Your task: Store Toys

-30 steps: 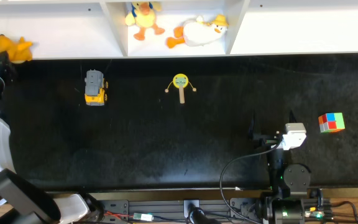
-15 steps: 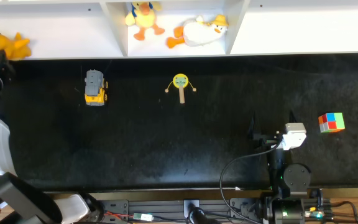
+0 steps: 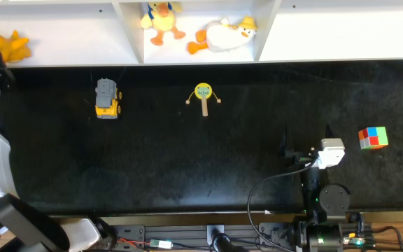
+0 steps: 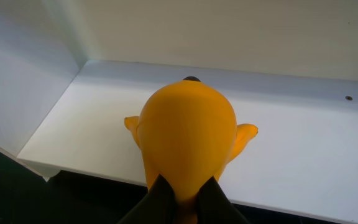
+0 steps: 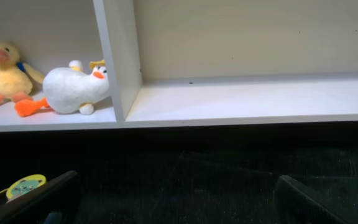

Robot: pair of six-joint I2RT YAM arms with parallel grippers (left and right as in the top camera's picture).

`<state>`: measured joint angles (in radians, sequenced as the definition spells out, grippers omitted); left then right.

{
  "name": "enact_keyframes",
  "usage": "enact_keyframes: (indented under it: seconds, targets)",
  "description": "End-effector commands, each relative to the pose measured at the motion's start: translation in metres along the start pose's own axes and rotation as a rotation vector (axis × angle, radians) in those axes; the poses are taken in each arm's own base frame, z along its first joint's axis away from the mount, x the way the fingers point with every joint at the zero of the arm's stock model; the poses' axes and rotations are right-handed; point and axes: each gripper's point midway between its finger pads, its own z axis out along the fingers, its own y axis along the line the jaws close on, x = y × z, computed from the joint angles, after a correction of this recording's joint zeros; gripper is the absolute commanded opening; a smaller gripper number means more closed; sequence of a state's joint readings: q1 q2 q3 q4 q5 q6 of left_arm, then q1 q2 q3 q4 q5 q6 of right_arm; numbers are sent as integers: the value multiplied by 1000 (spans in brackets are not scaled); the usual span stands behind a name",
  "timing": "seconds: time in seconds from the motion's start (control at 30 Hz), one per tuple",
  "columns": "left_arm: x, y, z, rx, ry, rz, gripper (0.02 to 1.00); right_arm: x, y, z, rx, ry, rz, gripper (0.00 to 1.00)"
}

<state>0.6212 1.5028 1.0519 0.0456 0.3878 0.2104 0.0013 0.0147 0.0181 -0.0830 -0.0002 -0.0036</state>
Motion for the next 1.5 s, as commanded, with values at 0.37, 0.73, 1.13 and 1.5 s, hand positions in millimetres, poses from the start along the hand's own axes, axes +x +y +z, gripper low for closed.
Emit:
enact_keyframes:
  seconds: [0.37, 0.73, 1.13, 1.5]
  targets:
    - [-5, -6, 23, 32, 3, -13, 69, 3, 0, 0, -1, -3, 4, 996]
    - [2, -14, 41, 58, 29, -13, 75, 3, 0, 0, -1, -3, 4, 993]
    - [12, -18, 57, 70, 54, -15, 80, 3, 0, 0, -1, -3, 4, 993]
    - [9, -24, 63, 70, 44, 2, 84, 3, 0, 0, -1, -3, 4, 996]
